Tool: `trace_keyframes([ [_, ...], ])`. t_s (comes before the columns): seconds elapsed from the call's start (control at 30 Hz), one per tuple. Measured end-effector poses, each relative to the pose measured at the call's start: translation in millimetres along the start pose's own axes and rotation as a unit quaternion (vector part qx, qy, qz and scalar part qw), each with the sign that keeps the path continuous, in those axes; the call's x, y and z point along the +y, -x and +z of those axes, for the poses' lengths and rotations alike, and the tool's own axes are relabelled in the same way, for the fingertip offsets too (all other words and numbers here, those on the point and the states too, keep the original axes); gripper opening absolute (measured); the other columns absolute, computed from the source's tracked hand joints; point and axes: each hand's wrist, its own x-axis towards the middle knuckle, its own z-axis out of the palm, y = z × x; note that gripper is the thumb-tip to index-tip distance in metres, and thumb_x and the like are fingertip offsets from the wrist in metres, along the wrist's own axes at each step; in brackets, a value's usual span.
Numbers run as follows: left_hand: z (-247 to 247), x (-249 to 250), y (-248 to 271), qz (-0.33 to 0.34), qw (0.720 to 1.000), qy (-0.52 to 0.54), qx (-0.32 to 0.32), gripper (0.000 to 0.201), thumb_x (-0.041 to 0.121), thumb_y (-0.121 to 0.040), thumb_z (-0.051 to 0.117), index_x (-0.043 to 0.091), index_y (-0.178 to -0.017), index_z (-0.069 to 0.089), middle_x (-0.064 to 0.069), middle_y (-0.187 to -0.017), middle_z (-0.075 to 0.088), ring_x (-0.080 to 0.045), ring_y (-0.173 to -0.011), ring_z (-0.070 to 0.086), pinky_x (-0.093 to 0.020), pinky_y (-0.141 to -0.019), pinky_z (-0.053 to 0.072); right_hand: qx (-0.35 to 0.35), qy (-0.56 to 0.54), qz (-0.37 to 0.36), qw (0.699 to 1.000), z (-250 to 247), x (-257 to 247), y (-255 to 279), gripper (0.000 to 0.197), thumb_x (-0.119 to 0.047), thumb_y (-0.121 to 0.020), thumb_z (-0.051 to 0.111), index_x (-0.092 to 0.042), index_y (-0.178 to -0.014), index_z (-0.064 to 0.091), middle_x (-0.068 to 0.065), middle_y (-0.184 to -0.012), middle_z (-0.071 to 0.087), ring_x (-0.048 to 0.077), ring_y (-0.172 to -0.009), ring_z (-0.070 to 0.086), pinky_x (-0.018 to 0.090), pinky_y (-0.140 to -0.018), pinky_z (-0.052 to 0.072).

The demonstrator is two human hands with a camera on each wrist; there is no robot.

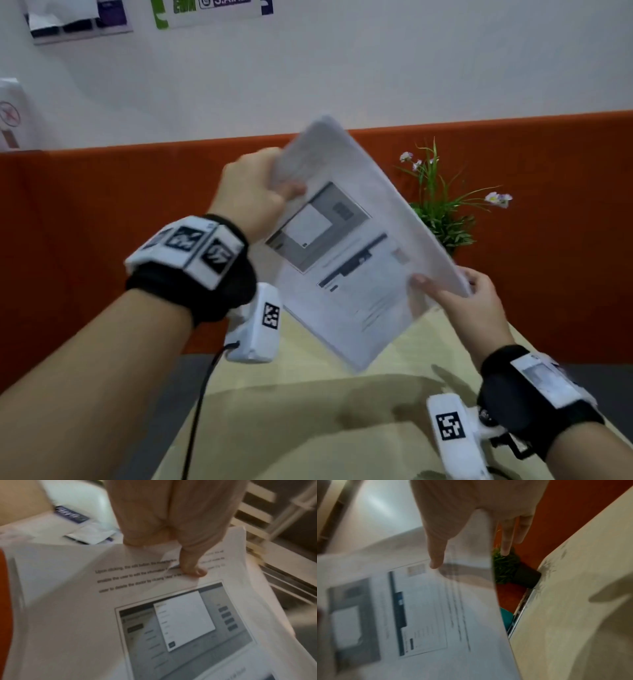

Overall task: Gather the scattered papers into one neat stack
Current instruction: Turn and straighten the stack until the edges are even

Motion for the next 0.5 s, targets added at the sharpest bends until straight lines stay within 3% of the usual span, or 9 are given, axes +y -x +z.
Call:
trace_keyframes([
  [0.07, -4, -21, 12, -0.046, 0.992, 0.108, 0.038, 0.032, 0.028, -0.081, 0.066, 0.012, -0.109, 0.065, -0.013, -0.11, 0.072, -0.028, -0.103, 0.067, -0.041, -0.092, 0.051, -0.003, -0.069, 0.034, 0.997, -7, -1, -4, 0.08, -0.041, -0.073, 0.076, -0.015, -0.14, 0.04, 0.002, -0.132, 0.05, 0.021, -0.117, 0.052, 0.034, -0.092, 0.039],
  [0.13, 3, -29, 28, -0.11, 0.964, 0.237, 0.045, 0.023, 0.018, -0.086, 0.064, 0.013, -0.108, 0.063, -0.01, -0.106, 0.071, -0.028, -0.099, 0.068, -0.045, -0.092, 0.053, -0.038, -0.101, 0.045, 0.993, -8, -9, -4, 0.075, -0.041, -0.077, 0.071, -0.015, -0.141, 0.041, -0.001, -0.135, 0.049, 0.019, -0.119, 0.052, 0.032, -0.094, 0.038],
  [0.23, 19, -43, 46, -0.163, 0.932, 0.32, 0.054, 0.02, 0.013, -0.09, 0.06, 0.016, -0.109, 0.062, 0.007, -0.094, 0.07, -0.006, -0.082, 0.069, -0.032, -0.077, 0.055, -0.067, -0.086, -0.027, 0.994, -5, -30, 0, 0.036, -0.027, -0.085, 0.068, -0.017, -0.119, 0.06, -0.003, -0.116, 0.067, 0.009, -0.094, 0.068, 0.024, -0.076, 0.05],
  [0.3, 29, -50, 55, -0.181, 0.919, 0.34, 0.08, 0.017, 0.015, -0.09, 0.06, 0.019, -0.106, 0.062, 0.011, -0.091, 0.069, 0.003, -0.073, 0.068, -0.025, -0.069, 0.053, -0.039, -0.076, -0.066, 0.994, -4, -35, -1, 0.034, -0.023, -0.084, 0.069, -0.015, -0.116, 0.062, -0.004, -0.108, 0.071, 0.01, -0.09, 0.069, 0.022, -0.069, 0.051],
  [0.37, 38, -55, 62, -0.205, 0.907, 0.354, 0.099, 0.014, 0.017, -0.089, 0.061, 0.02, -0.103, 0.062, 0.008, -0.093, 0.07, -0.005, -0.08, 0.07, -0.031, -0.074, 0.054, -0.009, -0.072, -0.083, 0.994, -2, -33, 0, 0.033, -0.021, -0.084, 0.069, -0.014, -0.115, 0.062, -0.005, -0.105, 0.07, 0.007, -0.086, 0.067, 0.018, -0.065, 0.05],
  [0.43, 48, -59, 68, -0.224, 0.899, 0.361, 0.108, 0.014, 0.02, -0.088, 0.062, 0.021, -0.102, 0.063, 0.001, -0.1, 0.072, -0.02, -0.093, 0.07, -0.042, -0.084, 0.055, 0.002, -0.054, -0.098, 0.994, 0, -24, 3, 0.031, -0.019, -0.084, 0.068, -0.015, -0.114, 0.06, -0.004, -0.104, 0.069, 0.005, -0.088, 0.064, 0.02, -0.069, 0.049],
  [0.5, 57, -63, 75, -0.229, 0.901, 0.354, 0.103, 0.011, 0.021, -0.088, 0.063, 0.024, -0.098, 0.064, -0.002, -0.102, 0.072, -0.025, -0.096, 0.069, -0.047, -0.087, 0.055, 0.002, -0.036, -0.108, 0.994, 1, -12, 6, 0.032, -0.018, -0.084, 0.068, -0.017, -0.114, 0.056, -0.01, -0.102, 0.066, 0.002, -0.09, 0.062, 0.021, -0.073, 0.048],
])
